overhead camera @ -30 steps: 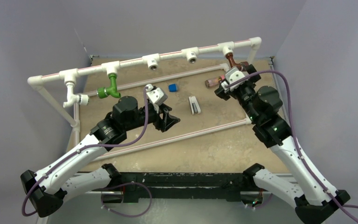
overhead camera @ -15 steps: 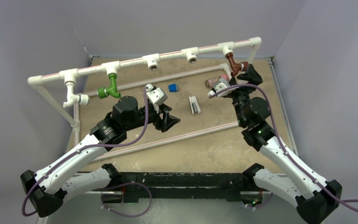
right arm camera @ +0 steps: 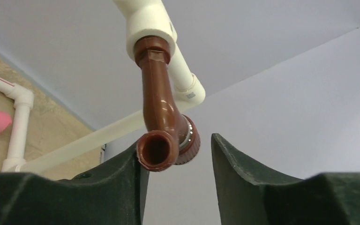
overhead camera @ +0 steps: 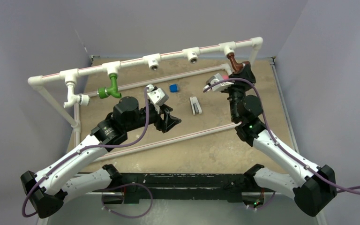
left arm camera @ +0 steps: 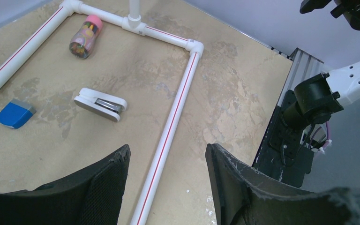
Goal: Install the water faucets
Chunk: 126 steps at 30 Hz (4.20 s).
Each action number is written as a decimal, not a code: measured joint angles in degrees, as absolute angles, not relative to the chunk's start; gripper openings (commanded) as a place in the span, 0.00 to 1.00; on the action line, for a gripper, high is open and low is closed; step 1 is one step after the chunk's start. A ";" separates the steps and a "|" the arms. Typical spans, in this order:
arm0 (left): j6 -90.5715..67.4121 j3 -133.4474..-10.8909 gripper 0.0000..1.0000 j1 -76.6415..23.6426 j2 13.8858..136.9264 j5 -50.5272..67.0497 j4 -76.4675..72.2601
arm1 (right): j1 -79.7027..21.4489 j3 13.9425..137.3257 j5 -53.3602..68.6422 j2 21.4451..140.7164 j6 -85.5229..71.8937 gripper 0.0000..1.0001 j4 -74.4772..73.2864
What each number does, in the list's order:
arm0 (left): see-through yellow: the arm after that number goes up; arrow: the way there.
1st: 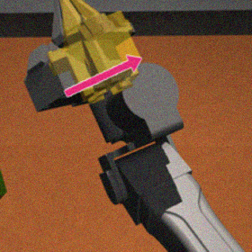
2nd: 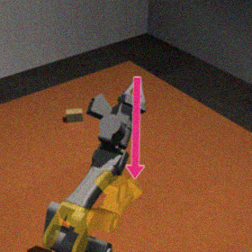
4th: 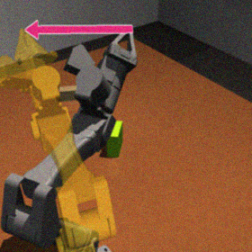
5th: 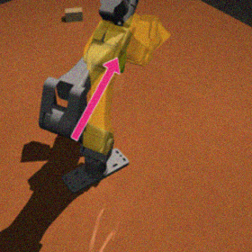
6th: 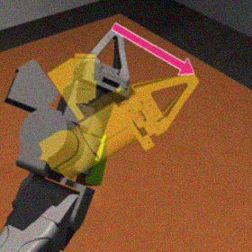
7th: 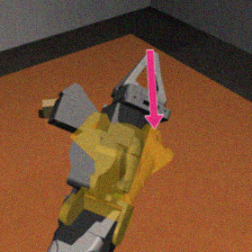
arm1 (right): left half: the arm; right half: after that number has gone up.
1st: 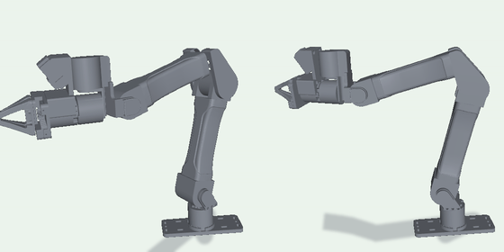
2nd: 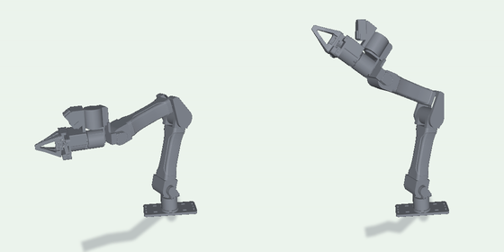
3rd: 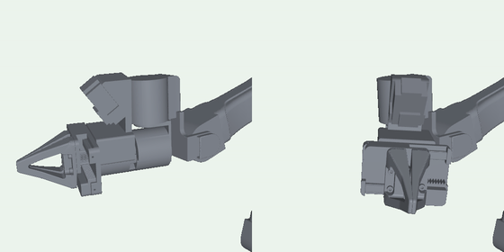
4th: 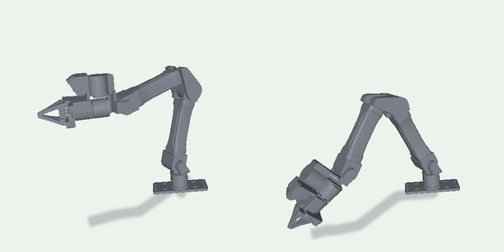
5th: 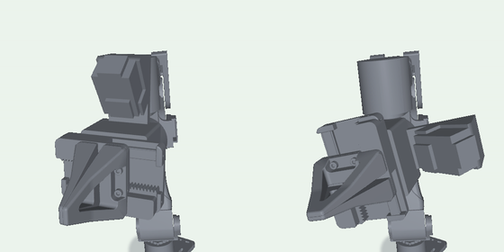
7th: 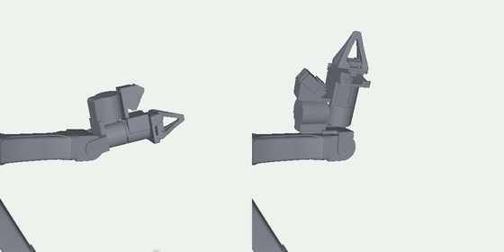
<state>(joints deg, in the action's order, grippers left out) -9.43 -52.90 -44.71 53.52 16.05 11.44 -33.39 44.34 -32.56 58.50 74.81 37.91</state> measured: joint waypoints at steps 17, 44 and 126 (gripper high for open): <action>-9.43 -52.90 0.59 -44.71 53.56 16.25 11.42 | -33.85 44.34 -36.32 60.34 57.67 0.00 38.65; -9.43 -52.90 0.59 -44.71 53.56 16.16 11.46 | -33.47 46.13 -19.94 53.12 -31.86 0.09 34.30; -9.43 -52.93 0.60 -44.71 53.32 16.25 11.49 | -24.29 53.49 -14.94 61.39 28.16 0.00 25.61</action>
<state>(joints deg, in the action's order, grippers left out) -9.43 -52.93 -44.71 53.32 16.25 11.49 -24.29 53.49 -14.94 61.39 28.16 25.61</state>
